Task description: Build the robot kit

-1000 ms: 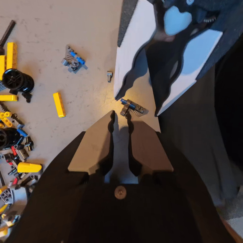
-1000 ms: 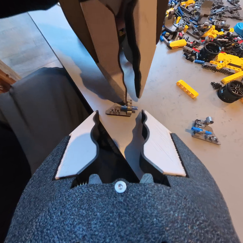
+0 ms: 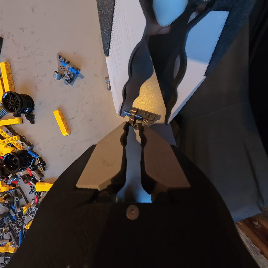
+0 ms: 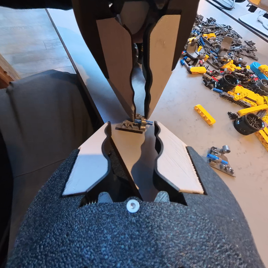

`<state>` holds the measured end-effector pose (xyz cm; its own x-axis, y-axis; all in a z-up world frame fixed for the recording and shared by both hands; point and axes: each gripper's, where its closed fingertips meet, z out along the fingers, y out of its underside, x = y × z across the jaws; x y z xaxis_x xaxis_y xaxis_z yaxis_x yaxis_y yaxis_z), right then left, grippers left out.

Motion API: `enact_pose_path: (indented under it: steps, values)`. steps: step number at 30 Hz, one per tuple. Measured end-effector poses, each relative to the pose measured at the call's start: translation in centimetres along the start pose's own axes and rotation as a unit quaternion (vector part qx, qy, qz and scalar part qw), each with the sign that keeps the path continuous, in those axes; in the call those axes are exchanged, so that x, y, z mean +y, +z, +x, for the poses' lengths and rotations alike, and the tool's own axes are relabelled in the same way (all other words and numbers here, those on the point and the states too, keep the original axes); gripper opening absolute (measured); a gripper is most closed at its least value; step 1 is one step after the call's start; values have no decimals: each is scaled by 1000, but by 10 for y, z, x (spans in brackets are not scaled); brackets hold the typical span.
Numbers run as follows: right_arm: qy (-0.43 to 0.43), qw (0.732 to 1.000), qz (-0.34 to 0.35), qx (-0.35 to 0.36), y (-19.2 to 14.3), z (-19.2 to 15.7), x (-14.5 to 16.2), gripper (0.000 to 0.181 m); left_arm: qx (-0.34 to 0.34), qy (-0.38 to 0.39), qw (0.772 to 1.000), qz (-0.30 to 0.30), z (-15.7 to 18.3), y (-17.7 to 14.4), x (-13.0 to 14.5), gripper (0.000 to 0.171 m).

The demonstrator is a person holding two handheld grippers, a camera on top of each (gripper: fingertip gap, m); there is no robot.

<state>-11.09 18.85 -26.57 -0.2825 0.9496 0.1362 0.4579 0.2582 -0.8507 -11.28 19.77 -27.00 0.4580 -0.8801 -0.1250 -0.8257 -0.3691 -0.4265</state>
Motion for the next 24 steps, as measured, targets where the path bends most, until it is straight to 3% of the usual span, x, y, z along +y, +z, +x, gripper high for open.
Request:
enact_pose_path:
  steps: [4,13,24]
  values:
    - [3,1000,1,1,0,1,1,51,-7,5,1000,-3,0,0,-1,12]
    - [4,1000,3,11,0,3,0,58,-11,2,1000,-5,1,0,0,12]
    - [-5,1000,5,8,0,0,0,51,-10,-8,1000,6,2,0,-1,12]
